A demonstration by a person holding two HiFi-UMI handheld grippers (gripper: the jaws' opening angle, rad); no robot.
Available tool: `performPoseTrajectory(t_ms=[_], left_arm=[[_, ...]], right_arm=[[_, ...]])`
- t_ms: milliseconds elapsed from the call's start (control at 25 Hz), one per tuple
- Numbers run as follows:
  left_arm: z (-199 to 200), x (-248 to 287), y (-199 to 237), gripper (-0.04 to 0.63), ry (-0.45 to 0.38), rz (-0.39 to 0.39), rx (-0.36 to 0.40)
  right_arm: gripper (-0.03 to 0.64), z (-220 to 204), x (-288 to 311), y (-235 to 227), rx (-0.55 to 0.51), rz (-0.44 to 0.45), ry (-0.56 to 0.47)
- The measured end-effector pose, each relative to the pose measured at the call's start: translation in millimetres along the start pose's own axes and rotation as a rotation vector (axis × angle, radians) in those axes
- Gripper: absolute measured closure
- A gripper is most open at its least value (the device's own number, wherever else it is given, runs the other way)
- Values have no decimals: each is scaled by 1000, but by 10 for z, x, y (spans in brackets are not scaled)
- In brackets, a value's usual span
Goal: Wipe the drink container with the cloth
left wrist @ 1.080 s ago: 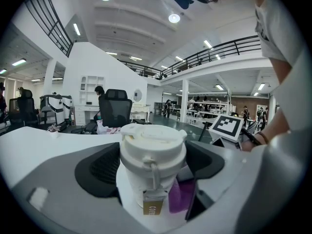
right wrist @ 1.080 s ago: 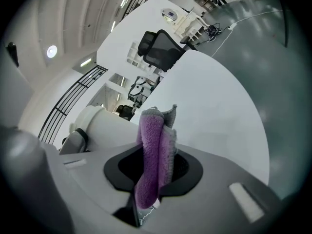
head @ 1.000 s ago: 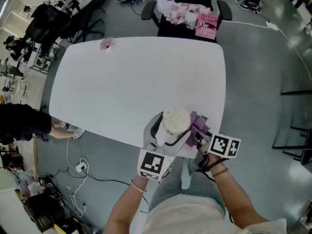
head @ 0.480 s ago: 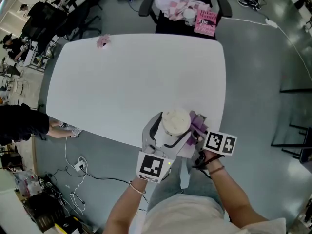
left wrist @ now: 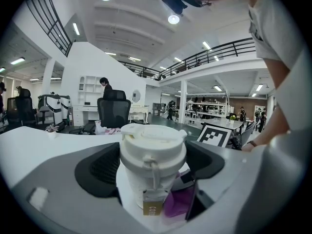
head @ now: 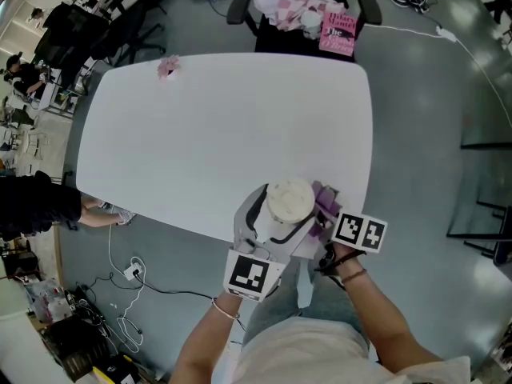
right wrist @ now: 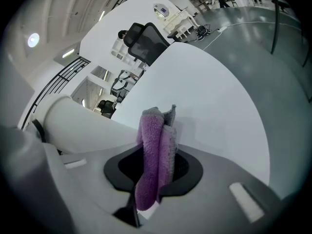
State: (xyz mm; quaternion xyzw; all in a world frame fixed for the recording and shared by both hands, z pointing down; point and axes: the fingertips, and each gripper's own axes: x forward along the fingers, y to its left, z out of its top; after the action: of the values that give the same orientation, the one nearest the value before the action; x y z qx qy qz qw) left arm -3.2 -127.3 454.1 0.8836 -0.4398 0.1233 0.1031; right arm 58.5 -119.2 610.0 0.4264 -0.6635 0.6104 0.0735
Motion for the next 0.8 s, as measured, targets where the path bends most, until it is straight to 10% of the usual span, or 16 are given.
performPoseTrajectory(t_ms=[800], left_arm=[[-65,-27,-12,173,-25,-73,52]], right_arm=[[554,77,-317,220,-103,94,41]])
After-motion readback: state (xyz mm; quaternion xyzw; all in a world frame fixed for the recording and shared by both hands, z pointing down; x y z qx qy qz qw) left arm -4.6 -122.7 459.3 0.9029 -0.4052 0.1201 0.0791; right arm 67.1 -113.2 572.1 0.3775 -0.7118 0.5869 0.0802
